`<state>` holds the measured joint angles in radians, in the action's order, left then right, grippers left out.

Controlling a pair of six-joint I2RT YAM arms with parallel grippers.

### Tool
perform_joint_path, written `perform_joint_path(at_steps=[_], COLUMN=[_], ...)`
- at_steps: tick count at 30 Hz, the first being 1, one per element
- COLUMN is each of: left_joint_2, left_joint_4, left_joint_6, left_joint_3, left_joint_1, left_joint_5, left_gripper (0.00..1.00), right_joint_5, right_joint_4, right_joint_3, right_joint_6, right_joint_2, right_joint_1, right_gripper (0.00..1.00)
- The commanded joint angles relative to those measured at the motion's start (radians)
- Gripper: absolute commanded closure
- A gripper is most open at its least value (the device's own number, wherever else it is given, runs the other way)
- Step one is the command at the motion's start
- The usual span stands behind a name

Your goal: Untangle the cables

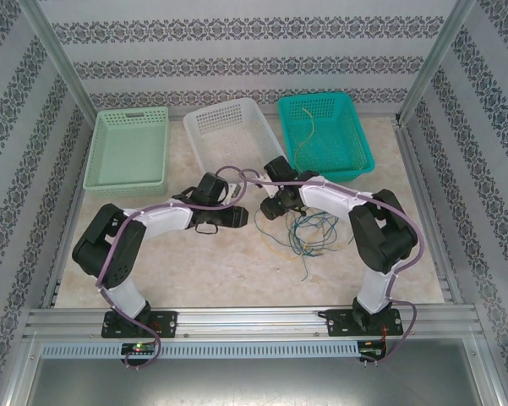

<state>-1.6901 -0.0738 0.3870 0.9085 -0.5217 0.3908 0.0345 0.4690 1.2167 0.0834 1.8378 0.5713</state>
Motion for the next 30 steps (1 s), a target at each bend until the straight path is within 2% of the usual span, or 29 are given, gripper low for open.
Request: perform_joint_path(at_steps=[1, 9, 14, 27, 30], left_joint_2=[0.045, 0.079, 0.098, 0.105, 0.085], left_joint_4=[0.007, -0.004, -0.007, -0.015, -0.023], left_joint_6=[0.011, 0.006, 0.006, -0.011, -0.032], left_joint_3=[-0.013, -0.024, -0.028, -0.027, -0.01], left_joint_1=[0.009, 0.022, 0.028, 0.028, 0.028], left_joint_5=[-0.023, -0.038, -0.041, -0.037, 0.007], left_gripper=[0.49, 0.49, 0.49, 0.49, 0.49], right_joint_5=[0.004, 0.013, 0.022, 0.082, 0.097], right_joint_4=[0.03, 0.078, 0.068, 0.018, 0.009], right_joint_3=[0.038, 0.053, 0.019, -0.162, -0.212], right_joint_6=[0.029, 0.044, 0.052, 0.011, -0.021], right_joint_2=[0.024, 0.046, 0.012, -0.38, -0.484], right_joint_1=[-0.01, -0.004, -0.004, -0.015, -0.034], right_gripper=[0.56, 0.8, 1.0, 1.0, 1.0])
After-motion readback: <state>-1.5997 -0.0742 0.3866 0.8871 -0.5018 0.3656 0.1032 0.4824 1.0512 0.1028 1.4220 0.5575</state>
